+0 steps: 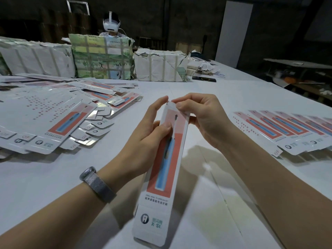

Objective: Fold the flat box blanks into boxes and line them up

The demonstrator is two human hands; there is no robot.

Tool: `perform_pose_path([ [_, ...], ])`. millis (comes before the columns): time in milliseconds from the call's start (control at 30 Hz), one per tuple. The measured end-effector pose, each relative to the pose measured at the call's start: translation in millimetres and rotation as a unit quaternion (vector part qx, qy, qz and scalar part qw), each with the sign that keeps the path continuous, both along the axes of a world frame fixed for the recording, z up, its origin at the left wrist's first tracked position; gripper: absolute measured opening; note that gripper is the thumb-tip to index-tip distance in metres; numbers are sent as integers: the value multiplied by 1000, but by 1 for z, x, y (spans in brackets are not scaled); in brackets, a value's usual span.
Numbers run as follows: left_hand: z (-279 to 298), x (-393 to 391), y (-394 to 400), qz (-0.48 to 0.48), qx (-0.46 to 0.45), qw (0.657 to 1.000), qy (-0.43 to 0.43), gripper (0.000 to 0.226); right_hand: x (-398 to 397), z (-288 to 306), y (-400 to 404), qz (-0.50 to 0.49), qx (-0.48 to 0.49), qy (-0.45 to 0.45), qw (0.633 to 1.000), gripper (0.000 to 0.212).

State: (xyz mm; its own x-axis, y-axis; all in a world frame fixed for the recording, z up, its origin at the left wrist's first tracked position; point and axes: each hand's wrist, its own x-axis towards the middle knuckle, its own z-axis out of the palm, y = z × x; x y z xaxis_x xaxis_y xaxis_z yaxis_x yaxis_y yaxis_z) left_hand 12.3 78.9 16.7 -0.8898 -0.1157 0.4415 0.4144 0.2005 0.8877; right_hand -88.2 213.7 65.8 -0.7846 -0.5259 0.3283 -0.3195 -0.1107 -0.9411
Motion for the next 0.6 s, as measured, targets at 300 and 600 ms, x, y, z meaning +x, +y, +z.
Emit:
perform_pose_path([
  [300,4,0,-3,27,43,999,-3,31,2,-7,-1,38,22,19,999,18],
  [600,5,0,-6,62,32,997,27,31,9,-7,-3,69,14,-15,997,21],
])
